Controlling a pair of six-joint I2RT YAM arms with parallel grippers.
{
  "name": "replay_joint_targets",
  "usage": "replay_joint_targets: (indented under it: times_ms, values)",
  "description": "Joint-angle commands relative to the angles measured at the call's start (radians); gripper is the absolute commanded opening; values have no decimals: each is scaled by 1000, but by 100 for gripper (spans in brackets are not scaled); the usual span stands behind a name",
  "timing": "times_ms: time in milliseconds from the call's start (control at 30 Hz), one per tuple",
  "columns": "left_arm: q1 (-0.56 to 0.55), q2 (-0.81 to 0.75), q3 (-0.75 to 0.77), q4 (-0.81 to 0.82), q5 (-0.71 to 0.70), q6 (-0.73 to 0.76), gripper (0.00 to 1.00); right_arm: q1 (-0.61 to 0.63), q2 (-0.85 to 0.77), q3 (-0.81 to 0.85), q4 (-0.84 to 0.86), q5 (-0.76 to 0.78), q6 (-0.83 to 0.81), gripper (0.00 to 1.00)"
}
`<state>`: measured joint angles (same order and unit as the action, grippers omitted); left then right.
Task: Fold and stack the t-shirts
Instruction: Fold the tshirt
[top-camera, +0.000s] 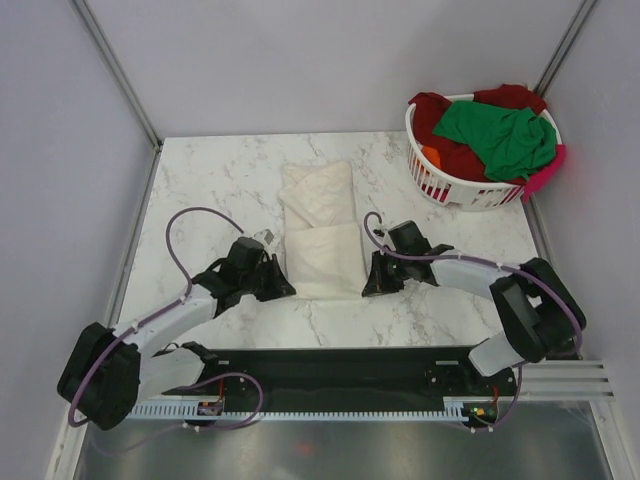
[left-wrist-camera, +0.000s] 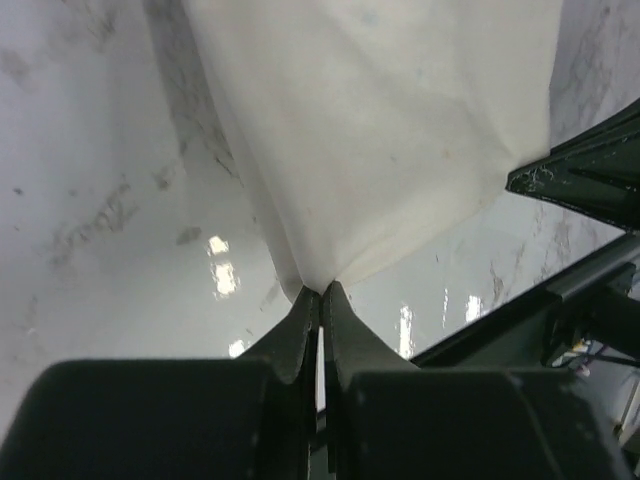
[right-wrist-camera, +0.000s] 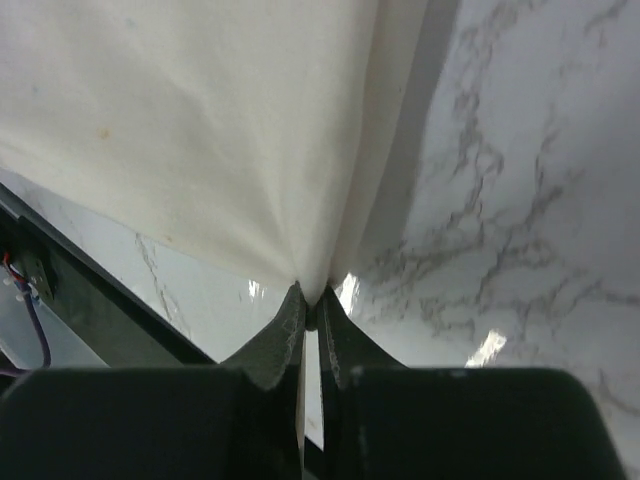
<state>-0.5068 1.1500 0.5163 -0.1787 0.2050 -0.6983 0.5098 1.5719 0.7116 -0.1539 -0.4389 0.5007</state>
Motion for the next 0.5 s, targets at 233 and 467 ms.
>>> replay_joint_targets:
  times_ms: [233,467]
  values:
    - [-98,-340,160,-398,-48,-126,2,26,-406,130,-370,117,30,0]
    - [-95,-214,468,-544,-131,-32,2,24,-293,449,-521,187,-34,0]
